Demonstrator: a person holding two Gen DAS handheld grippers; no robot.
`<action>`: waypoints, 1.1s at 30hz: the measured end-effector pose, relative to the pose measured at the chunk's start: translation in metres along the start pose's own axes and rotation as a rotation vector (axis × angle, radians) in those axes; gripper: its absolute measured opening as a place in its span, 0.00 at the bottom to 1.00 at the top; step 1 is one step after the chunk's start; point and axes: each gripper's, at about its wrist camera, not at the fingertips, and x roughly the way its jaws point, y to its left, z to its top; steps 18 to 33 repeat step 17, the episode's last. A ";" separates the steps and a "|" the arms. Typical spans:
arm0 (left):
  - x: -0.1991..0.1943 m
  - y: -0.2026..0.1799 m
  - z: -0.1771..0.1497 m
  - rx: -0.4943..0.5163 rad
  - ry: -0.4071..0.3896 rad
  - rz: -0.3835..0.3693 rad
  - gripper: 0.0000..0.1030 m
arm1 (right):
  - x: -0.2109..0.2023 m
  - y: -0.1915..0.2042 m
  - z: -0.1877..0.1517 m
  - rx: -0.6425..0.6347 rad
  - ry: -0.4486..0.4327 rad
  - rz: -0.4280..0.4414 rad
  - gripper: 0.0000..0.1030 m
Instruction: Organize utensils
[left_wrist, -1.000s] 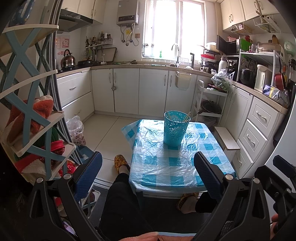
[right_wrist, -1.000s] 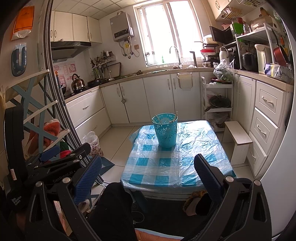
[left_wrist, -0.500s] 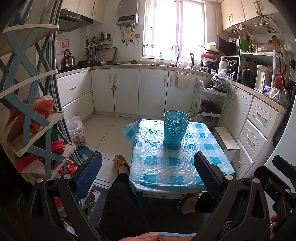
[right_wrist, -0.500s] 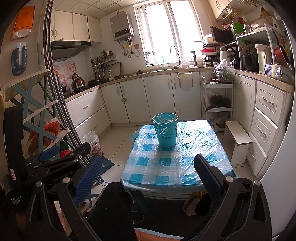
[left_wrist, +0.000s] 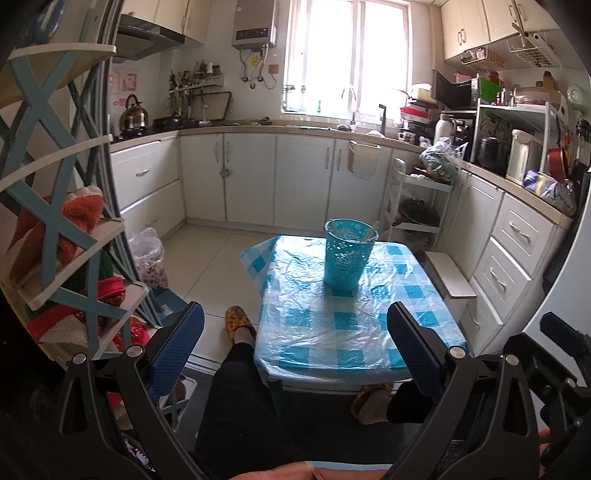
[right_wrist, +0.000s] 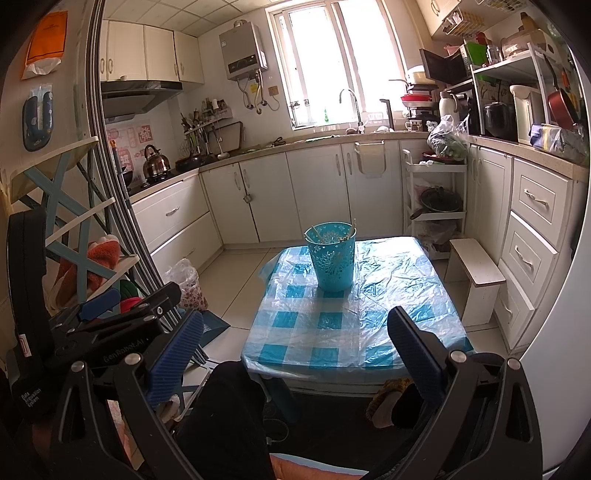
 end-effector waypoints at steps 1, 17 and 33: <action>0.001 0.000 0.000 0.003 0.004 -0.008 0.93 | 0.003 -0.003 0.000 0.000 0.004 0.004 0.93; 0.005 -0.011 0.000 0.030 -0.004 0.010 0.93 | 0.004 -0.014 0.002 0.004 0.011 0.007 0.93; 0.005 -0.011 0.000 0.030 -0.004 0.010 0.93 | 0.004 -0.014 0.002 0.004 0.011 0.007 0.93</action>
